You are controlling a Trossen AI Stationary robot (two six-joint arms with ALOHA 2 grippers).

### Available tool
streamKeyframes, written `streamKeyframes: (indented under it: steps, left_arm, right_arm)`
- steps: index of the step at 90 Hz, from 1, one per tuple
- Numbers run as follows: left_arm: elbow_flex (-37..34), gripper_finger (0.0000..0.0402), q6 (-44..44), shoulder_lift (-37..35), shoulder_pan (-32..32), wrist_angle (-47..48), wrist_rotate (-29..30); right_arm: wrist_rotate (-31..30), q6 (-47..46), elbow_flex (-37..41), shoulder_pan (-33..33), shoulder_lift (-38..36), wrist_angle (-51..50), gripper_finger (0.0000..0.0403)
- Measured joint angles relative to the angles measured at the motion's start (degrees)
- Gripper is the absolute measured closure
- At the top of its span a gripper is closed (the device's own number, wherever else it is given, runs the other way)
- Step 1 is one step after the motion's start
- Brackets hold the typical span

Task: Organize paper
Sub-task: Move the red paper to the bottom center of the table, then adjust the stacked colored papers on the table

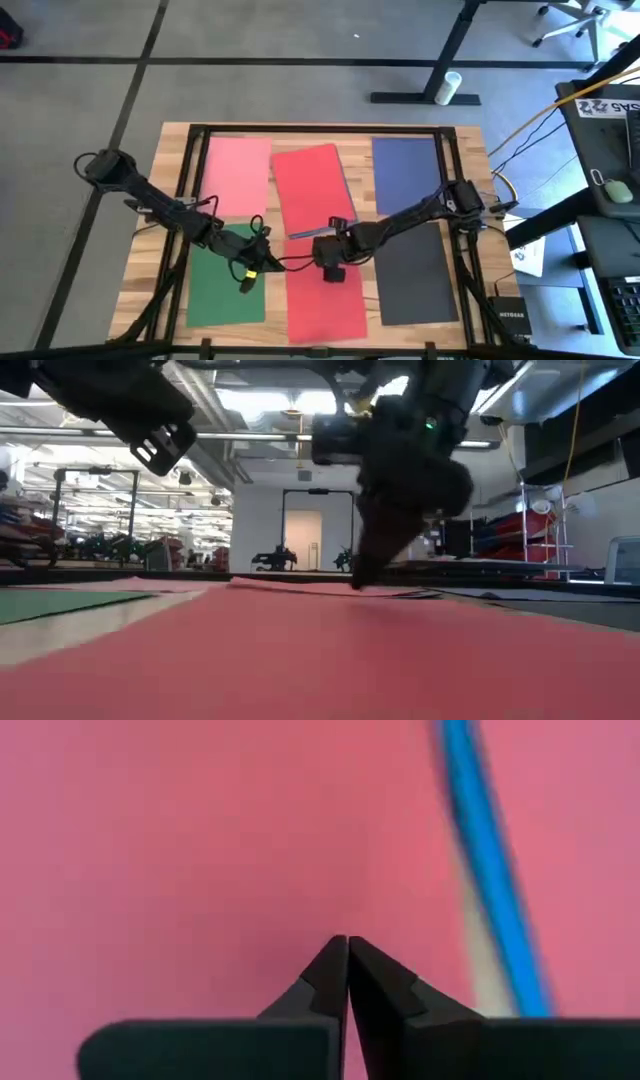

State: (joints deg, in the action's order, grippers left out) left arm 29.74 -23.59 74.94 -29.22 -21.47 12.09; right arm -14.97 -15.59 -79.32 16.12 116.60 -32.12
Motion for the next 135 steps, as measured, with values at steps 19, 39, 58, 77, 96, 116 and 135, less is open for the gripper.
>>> streamKeyframes:
  steps: [19,39,58,77,96,116,135]
  left_arm:
    - [0.0,0.0402,0.0,0.0,-1.8,-0.1,0.0]
    - [0.0,0.0402,0.0,0.0,-2.8,0.0,0.1]
    - [0.0,0.0402,0.0,0.0,-3.8,0.5,0.1]
    - [0.0,0.0402,-1.8,0.0,-4.6,1.2,0.5]
    - [0.0,0.0402,-2.9,0.0,-5.6,1.7,1.6]
    - [0.0,0.0402,-3.7,0.0,-6.5,1.9,2.3]
    - [0.0,0.0402,-5.9,0.0,-7.6,2.0,3.0]
  right_arm:
    - [-3.7,4.4,-0.5,-3.9,-0.1,1.0,0.0403]
    - [-0.2,8.0,1.7,-11.5,-0.1,6.4,0.0403]
    - [5.5,10.1,3.2,-17.1,1.9,10.1,0.0403]
    - [6.8,8.0,3.0,-19.8,3.3,11.8,0.0403]
    - [4.2,1.8,3.1,-20.7,3.5,12.5,0.0403]
    - [2.4,-4.2,3.1,-21.1,3.5,11.4,0.0403]
    - [1.0,-2.1,3.4,-19.9,2.5,12.0,0.0403]
